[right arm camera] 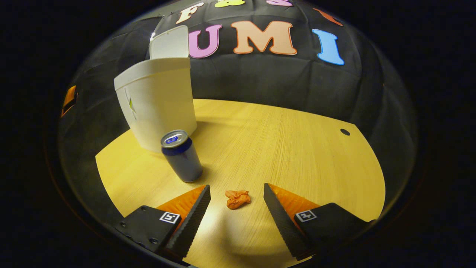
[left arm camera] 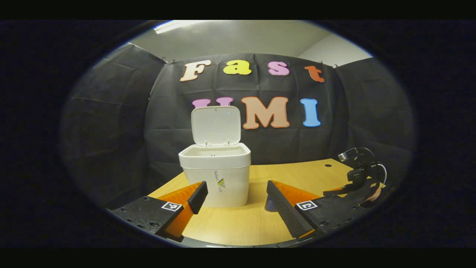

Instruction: Press the lid of the desktop garbage bin to open it, pick up the crumpled paper on the desktop and throw it into the bin, then pick up the pop can on the desktop and drop it into the bin, and finally close the garbage bin lid.

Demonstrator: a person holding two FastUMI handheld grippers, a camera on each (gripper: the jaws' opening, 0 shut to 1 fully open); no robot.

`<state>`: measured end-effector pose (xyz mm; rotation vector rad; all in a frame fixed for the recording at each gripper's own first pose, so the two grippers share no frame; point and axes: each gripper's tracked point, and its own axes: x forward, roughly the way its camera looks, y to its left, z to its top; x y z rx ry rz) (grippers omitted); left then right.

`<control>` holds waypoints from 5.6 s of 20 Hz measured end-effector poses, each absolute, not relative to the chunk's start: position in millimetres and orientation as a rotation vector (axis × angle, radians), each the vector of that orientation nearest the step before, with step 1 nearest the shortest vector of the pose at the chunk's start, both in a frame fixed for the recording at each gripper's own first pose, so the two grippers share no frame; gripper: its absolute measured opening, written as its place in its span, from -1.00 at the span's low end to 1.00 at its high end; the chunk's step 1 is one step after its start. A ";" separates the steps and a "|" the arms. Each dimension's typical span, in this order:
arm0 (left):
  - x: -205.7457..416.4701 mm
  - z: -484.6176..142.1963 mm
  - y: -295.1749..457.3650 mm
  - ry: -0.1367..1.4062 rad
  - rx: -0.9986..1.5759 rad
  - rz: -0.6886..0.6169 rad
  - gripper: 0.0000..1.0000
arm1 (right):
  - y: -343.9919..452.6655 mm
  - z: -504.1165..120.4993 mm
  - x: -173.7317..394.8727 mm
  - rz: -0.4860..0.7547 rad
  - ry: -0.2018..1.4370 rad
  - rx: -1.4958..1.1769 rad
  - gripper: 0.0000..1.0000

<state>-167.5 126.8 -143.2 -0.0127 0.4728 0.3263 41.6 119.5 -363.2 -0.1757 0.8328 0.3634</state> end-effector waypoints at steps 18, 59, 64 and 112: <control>-172.0 -150.3 154.9 0.494 -0.014 0.316 0.91 | 160.6 -294.2 64.4 0.399 0.749 -0.112 -0.07; -95.0 -268.4 50.1 0.528 -0.154 -0.043 0.88 | 91.1 -0.7 116.8 0.095 0.137 -0.117 0.90; -84.1 -343.6 37.0 0.633 -0.113 -0.050 0.88 | -9.2 2.3 73.9 -0.097 0.169 -0.124 0.90; 102.2 -58.4 268.9 0.209 0.102 0.311 0.87 | -9.6 -75.9 -2.7 -0.026 0.270 0.022 0.90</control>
